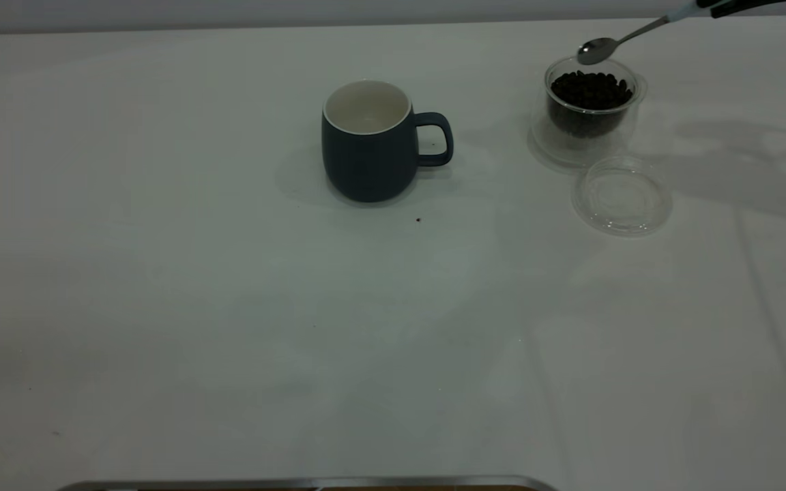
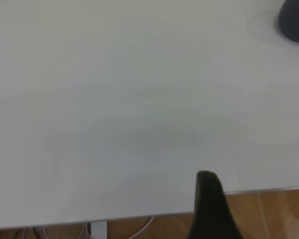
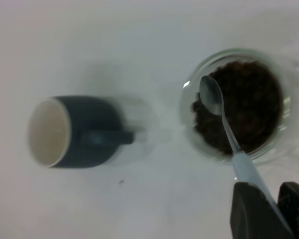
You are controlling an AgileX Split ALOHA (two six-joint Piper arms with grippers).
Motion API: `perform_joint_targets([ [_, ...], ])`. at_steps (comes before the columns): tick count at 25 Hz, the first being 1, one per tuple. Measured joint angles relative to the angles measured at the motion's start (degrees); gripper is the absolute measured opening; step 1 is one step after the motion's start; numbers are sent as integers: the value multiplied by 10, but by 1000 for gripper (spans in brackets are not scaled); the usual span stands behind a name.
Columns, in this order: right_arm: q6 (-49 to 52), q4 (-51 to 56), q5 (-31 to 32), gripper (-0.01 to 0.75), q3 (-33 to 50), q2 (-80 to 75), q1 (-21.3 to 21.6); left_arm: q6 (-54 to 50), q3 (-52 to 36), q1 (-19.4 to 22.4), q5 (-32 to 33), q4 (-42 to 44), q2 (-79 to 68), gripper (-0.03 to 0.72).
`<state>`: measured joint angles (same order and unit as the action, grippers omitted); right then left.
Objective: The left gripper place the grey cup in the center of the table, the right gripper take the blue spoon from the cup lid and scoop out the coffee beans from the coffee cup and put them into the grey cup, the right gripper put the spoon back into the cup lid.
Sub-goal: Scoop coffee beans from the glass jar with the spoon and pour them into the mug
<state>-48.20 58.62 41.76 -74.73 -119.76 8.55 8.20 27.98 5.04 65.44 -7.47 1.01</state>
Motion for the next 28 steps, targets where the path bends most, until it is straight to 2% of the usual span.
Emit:
perform_joint_targets([
  [4,-20,-4,-20,115,0,-6,0,0,0,0,0,0,0,551],
  [15,-39,-7,-19,115,0,-45,0,0,0,0,1,0,0,551],
  [28,40,5,17,115,0,-60,5,0,0,0,1,0,0,551],
])
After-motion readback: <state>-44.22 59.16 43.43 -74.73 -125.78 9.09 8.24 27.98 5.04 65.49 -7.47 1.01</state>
